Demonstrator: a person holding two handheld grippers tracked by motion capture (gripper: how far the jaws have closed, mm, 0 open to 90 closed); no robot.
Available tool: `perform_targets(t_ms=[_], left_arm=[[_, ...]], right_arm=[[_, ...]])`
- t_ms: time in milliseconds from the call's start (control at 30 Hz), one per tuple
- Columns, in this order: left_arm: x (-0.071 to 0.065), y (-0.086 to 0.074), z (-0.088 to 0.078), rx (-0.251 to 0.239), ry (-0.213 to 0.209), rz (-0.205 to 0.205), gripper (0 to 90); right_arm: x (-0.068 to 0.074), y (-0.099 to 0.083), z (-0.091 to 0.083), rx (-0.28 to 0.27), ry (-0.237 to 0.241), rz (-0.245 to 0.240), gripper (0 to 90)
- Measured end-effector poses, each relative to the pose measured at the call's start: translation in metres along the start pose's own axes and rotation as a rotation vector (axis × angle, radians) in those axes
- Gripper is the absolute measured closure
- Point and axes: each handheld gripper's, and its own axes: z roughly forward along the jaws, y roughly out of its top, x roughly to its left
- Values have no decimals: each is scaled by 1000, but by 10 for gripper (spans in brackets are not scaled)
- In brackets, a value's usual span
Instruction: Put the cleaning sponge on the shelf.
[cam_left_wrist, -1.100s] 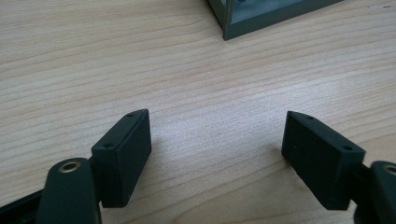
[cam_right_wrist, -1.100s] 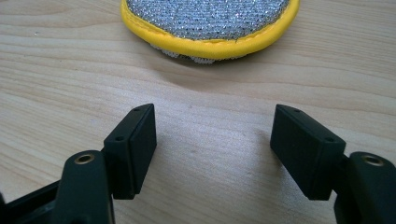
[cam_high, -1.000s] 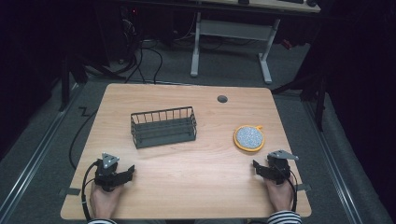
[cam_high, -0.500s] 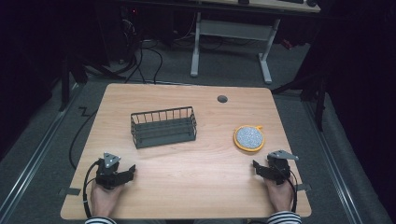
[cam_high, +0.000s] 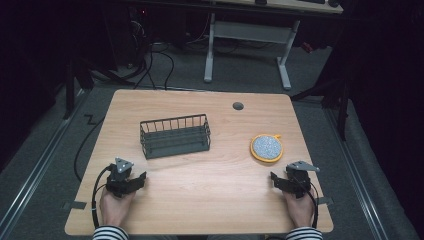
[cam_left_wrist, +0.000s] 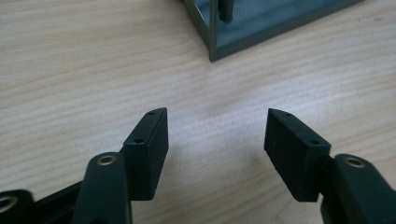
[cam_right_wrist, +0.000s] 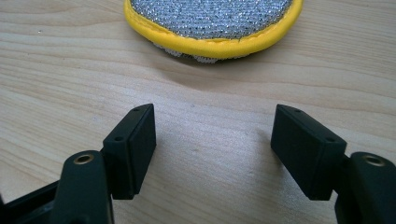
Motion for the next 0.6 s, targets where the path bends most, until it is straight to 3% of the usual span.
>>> perform_targets(t_ms=[167, 433, 533, 600], left_arm=[[3, 11, 2, 7, 10, 8, 469], [4, 33, 6, -11, 2, -17, 522], [3, 41, 11, 3, 7, 2, 525], [4, 44, 16, 4, -1, -14, 547]], right_arm=[[0, 0, 0, 0, 1, -3, 309], [1, -1, -1, 0, 3, -4, 307], [1, -1, -1, 0, 4, -3, 306], [1, -1, -1, 0, 4, -3, 306]])
